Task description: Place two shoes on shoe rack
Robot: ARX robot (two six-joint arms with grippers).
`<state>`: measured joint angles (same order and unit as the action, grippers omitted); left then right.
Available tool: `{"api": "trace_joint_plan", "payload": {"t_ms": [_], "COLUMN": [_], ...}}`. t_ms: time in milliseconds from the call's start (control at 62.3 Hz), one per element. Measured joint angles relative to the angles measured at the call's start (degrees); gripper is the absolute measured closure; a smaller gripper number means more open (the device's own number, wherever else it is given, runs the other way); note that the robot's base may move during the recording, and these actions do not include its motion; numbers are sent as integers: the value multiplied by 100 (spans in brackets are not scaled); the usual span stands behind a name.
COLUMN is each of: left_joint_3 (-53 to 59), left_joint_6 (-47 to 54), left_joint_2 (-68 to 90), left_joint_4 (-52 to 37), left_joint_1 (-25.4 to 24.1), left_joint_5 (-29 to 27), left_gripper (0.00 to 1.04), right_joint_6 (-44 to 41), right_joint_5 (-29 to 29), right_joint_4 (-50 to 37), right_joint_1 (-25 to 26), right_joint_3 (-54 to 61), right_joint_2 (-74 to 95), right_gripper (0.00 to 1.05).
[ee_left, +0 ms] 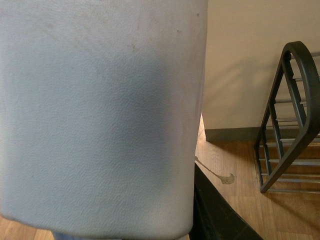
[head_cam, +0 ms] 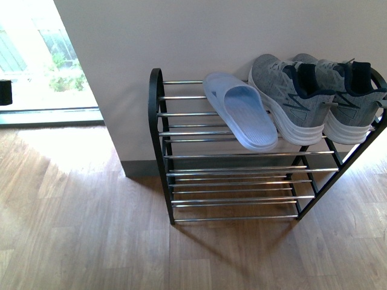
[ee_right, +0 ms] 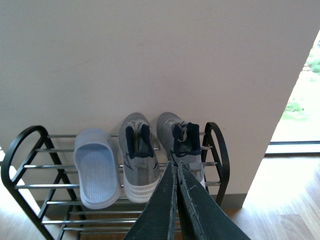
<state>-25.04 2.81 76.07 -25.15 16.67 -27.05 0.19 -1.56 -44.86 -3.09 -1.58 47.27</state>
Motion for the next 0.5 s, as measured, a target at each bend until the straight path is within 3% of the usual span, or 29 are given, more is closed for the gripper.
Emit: {"api": "trace_joint_plan", "payload": {"t_ms": [128,497], "left_joint_3": [2,0], "left_joint_6": [0,0], "left_joint_2": [0,0], "left_joint_4": [0,0], "left_joint_1": [0,0], "left_joint_5": [-4,-2], "left_gripper": [103,103], "right_joint_6": [0,-2], "right_joint_5": [116,146], "right_joint_4": [407,1541], "right_joint_1": [278,291], "right_joint_3": [44,50], "right_joint_2": [-474,-1733], "right_gripper": [103,103]}}
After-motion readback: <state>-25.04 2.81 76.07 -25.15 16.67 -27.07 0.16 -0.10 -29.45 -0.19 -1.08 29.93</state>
